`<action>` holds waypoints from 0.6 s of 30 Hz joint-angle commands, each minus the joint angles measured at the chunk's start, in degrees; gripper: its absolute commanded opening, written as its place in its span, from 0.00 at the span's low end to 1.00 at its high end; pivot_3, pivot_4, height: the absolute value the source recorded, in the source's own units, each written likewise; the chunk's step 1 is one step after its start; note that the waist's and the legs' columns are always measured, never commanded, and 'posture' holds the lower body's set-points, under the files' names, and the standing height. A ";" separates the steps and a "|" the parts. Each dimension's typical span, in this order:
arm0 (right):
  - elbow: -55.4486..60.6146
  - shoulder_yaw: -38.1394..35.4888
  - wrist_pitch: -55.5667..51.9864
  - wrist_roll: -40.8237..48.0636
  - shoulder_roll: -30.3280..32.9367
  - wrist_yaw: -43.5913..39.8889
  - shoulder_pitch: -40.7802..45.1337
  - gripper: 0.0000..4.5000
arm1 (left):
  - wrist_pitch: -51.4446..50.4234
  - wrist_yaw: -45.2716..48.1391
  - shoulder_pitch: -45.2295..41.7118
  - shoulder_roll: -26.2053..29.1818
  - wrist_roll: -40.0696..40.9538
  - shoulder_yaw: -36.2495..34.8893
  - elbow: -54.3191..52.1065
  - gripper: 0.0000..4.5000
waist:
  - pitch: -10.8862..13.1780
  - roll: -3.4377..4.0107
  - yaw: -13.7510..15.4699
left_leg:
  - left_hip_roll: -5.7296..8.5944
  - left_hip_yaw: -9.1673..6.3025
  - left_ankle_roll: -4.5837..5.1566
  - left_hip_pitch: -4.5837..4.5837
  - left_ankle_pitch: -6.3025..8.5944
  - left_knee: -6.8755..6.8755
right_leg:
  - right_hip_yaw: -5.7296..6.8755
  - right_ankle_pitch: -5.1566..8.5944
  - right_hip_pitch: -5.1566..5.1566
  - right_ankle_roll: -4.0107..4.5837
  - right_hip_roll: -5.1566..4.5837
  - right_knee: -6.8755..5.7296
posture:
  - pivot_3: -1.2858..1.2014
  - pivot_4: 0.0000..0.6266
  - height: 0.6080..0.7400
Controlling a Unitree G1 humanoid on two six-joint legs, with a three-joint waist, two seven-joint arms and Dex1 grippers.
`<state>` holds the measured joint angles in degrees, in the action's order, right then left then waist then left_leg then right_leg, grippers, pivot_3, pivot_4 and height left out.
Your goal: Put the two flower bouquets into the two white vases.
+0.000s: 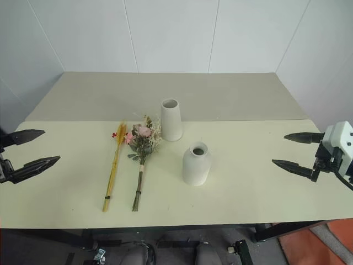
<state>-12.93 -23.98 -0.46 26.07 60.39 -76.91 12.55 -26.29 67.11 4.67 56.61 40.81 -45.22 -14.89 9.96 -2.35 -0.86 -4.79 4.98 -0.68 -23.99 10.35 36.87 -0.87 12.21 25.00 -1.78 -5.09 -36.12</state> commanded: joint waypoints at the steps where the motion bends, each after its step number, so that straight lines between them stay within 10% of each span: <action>1: 1.40 -2.75 -0.18 1.33 1.05 0.41 0.27 0.99 | 0.94 0.09 -0.53 0.82 0.23 -1.74 -0.34 1.00 | 0.00 0.00 0.02 | 0.00 0.00 0.00 0.00 0.00 0.00 | 0.00 -0.01 0.00 -0.01 0.00 0.00 | 0.52 0.24 1.00; 18: 0.99 -1.45 -0.87 1.51 1.30 0.39 2.62 0.99 | -1.73 -3.85 0.75 -0.67 1.12 -2.33 -4.27 1.00 | 0.00 0.00 -0.06 | 0.00 0.00 0.00 0.00 0.00 0.00 | 0.00 -0.01 0.00 -0.01 0.00 0.00 | 0.52 0.24 1.00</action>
<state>-13.17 -23.97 -0.75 26.08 60.37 -76.51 13.96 -27.02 64.97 5.21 56.13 40.90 -45.50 -16.50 9.96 -2.35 -0.92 -4.79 4.98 -0.68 -23.99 10.35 36.87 -0.87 12.20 25.00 -1.79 -5.09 -36.12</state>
